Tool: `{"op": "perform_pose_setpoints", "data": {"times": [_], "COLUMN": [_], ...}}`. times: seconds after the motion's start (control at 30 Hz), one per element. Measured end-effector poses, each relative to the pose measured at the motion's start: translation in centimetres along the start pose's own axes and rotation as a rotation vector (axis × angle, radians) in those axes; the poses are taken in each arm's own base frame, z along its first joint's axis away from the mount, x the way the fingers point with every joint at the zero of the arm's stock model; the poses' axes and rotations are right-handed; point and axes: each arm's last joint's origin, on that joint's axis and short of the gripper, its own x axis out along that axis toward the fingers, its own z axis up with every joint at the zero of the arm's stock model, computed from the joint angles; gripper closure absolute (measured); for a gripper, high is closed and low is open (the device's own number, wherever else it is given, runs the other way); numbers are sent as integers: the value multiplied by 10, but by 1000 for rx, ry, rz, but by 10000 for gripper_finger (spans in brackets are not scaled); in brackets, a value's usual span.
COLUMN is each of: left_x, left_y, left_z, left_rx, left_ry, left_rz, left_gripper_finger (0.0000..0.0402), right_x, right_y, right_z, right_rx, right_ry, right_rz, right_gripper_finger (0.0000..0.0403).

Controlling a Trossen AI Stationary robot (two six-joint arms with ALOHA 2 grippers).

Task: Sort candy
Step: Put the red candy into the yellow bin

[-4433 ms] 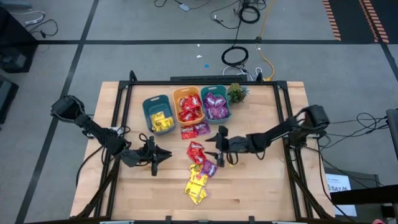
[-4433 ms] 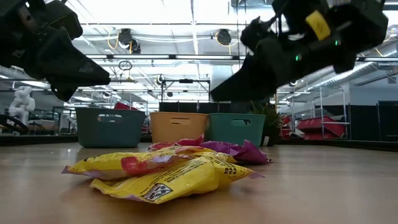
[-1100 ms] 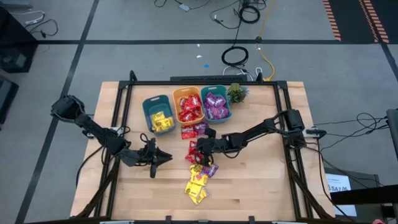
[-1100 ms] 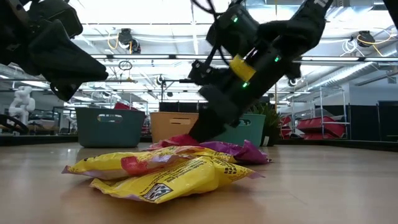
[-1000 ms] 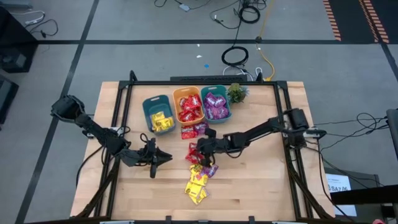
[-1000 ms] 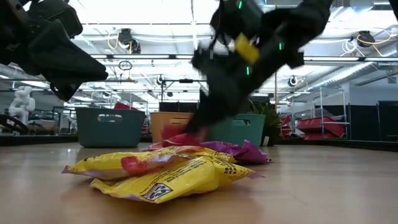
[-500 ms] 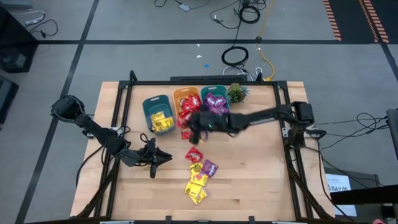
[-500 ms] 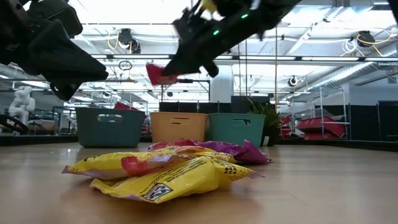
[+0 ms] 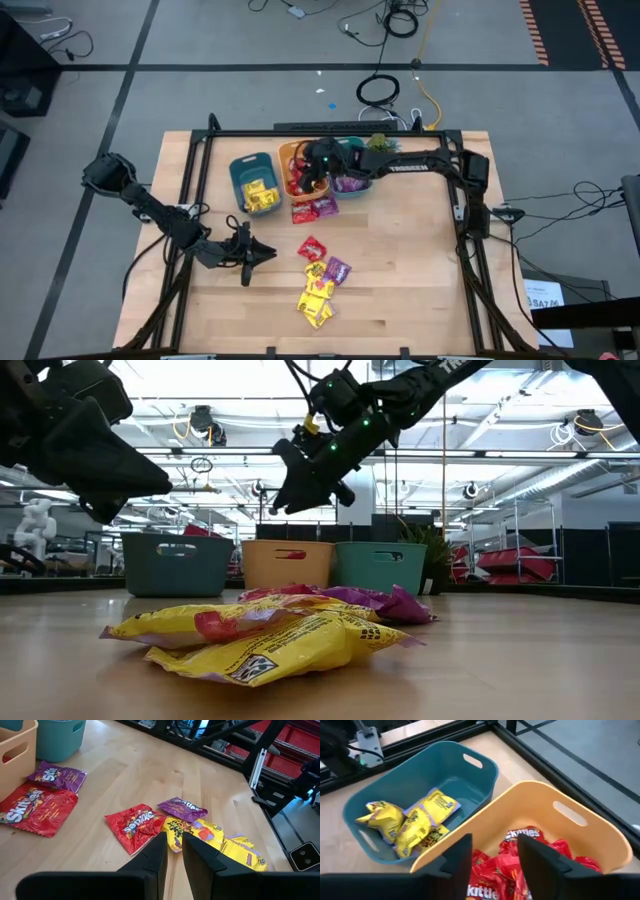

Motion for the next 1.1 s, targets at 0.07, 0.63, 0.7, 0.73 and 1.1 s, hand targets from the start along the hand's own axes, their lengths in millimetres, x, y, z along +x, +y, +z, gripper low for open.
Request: {"op": "perform_pose_setpoints", "data": {"times": [0.07, 0.63, 0.7, 0.73, 1.1], "left_x": [0, 0, 0, 0, 0], "left_y": [0, 0, 0, 0, 0], "left_z": [0, -1, 0, 0, 0], "left_rx": [1, 3, 2, 2, -1], "left_ry": [2, 7, 6, 6, 3], "left_rz": [1, -1, -1, -1, -3], "left_gripper_finger": [333, 333, 333, 333, 333], "right_x": [-1, -55, -57, -55, -45], "right_y": [1, 88, 101, 107, 118], "right_z": [0, -45, -60, -68, -136], "right_rx": [4, -219, -247, -258, -224], "right_ry": [8, 361, 366, 355, 176], "right_rz": [17, 286, 316, 334, 294], "right_gripper_finger": [237, 226, 230, 231, 232]}}
